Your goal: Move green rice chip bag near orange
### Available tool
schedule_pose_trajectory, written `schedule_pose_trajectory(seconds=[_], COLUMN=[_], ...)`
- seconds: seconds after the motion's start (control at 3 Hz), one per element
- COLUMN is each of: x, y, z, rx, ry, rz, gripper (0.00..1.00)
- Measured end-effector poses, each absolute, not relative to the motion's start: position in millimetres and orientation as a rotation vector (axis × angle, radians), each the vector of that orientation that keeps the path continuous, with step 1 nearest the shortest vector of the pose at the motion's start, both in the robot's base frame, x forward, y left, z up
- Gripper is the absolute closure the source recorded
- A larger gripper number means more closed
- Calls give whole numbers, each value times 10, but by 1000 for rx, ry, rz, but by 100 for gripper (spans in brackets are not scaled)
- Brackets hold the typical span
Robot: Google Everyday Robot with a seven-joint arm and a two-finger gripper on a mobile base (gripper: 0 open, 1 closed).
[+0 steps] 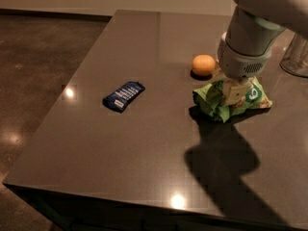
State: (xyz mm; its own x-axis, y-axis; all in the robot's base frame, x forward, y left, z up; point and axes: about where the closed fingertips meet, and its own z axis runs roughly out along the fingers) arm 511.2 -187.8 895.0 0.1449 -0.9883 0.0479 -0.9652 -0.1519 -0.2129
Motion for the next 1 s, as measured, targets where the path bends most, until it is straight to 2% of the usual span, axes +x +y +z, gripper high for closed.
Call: schedule_pose_trajectory(seconds=[0.33,1.0], x=[5255,5442], y=[-1907,-1892], z=[9003,9029], rx=[-2236,-2232], ry=[1997,2006], rz=[-279,-313], gripper=[81,35])
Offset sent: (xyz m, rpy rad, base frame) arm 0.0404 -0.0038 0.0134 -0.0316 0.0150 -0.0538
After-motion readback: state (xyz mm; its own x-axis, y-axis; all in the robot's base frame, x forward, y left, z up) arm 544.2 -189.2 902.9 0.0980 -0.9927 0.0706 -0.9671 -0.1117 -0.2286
